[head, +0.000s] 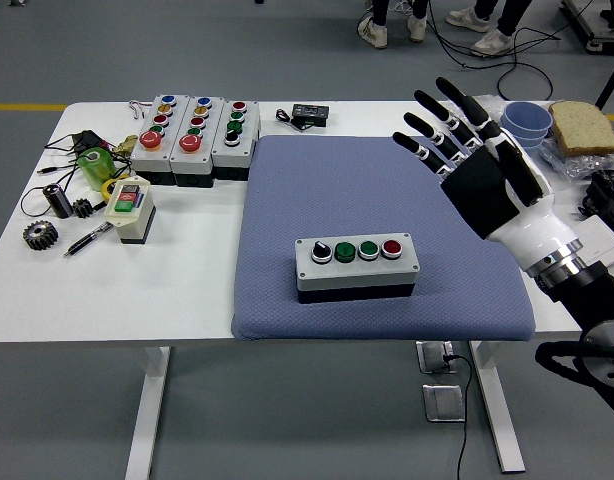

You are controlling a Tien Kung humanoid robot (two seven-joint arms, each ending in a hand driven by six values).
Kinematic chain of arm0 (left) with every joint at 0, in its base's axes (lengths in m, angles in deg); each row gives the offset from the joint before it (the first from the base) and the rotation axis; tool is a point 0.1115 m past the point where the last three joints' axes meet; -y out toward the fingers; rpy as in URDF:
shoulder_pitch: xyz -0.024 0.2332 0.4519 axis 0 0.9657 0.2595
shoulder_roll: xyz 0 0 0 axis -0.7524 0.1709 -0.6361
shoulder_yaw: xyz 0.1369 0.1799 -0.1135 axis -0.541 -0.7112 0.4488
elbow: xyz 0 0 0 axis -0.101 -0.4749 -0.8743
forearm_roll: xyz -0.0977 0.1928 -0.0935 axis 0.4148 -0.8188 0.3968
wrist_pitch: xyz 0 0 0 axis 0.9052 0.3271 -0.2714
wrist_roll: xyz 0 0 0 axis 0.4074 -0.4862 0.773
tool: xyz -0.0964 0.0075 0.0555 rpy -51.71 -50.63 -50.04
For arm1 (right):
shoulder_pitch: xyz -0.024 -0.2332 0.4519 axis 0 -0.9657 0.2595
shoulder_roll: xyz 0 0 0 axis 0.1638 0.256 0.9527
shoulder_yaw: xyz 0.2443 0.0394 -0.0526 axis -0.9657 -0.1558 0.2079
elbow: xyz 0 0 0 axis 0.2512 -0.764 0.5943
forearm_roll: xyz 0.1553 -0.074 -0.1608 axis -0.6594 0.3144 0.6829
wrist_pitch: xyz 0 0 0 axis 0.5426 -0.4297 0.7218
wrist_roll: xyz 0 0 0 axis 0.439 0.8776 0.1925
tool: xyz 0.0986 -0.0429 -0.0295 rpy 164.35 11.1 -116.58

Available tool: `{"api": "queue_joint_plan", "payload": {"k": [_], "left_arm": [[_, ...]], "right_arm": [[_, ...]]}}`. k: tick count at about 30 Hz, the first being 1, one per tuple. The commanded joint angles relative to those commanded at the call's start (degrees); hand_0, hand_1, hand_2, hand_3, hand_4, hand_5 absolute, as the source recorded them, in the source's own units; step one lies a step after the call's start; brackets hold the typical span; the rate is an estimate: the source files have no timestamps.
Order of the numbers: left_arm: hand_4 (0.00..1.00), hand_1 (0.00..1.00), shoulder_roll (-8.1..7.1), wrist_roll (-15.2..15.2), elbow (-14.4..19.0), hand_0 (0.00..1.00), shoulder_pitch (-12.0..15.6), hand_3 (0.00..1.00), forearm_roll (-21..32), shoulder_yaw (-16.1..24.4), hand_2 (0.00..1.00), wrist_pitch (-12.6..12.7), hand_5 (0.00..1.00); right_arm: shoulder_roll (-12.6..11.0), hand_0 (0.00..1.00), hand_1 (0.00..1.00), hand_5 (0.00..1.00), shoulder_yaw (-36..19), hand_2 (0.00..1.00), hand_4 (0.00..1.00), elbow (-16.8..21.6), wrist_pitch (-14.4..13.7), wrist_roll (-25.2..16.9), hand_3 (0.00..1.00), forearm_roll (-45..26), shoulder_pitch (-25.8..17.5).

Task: Pick up the button,place it on the desk,press the button,press the button

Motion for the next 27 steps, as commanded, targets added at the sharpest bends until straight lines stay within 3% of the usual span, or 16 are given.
{"api": "queue_joint_plan", "payload": {"k": [5, 6, 7, 11, 12, 27], "left_arm": [[0.335, 0.656, 0.03, -0.4, 0.0, 0.621, -0.5, 0.590, 2.2, -2.0, 0.674, 0.1, 0.642], [0.335, 0.657, 0.04, -0.4, 0.0, 0.621, -0.7, 0.590, 2.7, -2.5, 0.675, 0.1, 0.642], [0.335, 0.657, 0.06, -0.4, 0.0, 0.621, -0.7, 0.590, 2.8, -2.6, 0.675, 0.1, 0.642], [0.335, 0.657, 0.01, -0.4, 0.0, 0.621, -0.9, 0.590, 3.0, -3.4, 0.675, 0.0, 0.642], [0.334, 0.657, 0.02, -0.4, 0.0, 0.621, -0.9, 0.591, 2.8, -3.3, 0.674, 0.0, 0.644], [0.334, 0.657, -0.07, -0.4, 0.0, 0.621, -0.8, 0.590, 3.0, -3.5, 0.674, 0.0, 0.644]], "right_arm": [[0.5, 0.669, 0.621, 0.255, 0.5, 0.651, 0.784, 0.0, 1.7, -1.1, 0.680, 0.1, 1.1], [1.1, 0.697, 0.641, 0.240, 1.0, 0.657, 0.776, 0.0, 1.7, -1.2, 0.764, 0.6, 1.9], [1.5, 0.697, 0.641, 0.240, 1.3, 0.657, 0.776, 0.0, 1.5, -1.3, 0.764, 0.9, 2.6], [3.2, 0.697, 0.641, 0.240, 2.3, 0.657, 0.776, 0.0, 0.2, -1.7, 0.764, 2.5, 5.2], [3.7, 0.790, 0.698, 0.217, 2.6, 0.692, 0.761, 0.0, -0.4, -1.8, 0.792, 2.8, 6.0], [4.8, 0.857, 0.739, 0.203, 5.1, 0.731, 0.757, 0.0, -3.8, -0.7, 0.815, 9.2, 7.4]]}}
